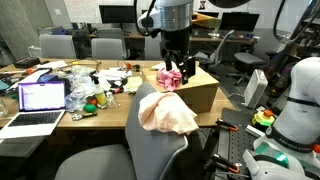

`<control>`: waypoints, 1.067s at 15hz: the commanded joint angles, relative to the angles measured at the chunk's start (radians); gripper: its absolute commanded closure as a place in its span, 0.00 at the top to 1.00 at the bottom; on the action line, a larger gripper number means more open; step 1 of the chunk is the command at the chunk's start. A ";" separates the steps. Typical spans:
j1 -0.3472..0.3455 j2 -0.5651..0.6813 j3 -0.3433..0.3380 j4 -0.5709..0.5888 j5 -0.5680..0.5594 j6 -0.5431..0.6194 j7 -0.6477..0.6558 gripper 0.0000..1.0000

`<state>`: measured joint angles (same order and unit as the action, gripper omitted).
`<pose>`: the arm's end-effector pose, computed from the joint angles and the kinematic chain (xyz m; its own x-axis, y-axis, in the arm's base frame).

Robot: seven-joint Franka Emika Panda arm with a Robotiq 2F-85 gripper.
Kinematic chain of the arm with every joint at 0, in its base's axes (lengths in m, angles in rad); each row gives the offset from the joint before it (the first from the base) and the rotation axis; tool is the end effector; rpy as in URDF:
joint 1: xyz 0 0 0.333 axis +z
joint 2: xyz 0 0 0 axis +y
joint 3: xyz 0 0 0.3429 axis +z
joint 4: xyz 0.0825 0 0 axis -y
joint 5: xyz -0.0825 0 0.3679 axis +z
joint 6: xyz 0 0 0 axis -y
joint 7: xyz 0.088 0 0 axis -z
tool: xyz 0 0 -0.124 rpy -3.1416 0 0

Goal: Put the peach and pink shirts on the backrest of the chair respectively

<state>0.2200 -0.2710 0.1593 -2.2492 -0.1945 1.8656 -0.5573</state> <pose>0.4073 0.1472 0.4832 0.5416 0.8114 -0.2200 0.8404 -0.5283 0.1206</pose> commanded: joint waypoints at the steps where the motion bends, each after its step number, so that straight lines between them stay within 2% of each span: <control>1: -0.028 0.015 -0.030 0.067 -0.018 -0.046 0.033 0.99; 9: -0.110 0.049 -0.114 0.164 -0.020 -0.094 0.050 1.00; 16: -0.168 0.119 -0.165 0.271 -0.031 -0.086 0.035 1.00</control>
<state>0.0697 -0.1985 0.0103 -2.0580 -0.2104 1.7955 -0.5249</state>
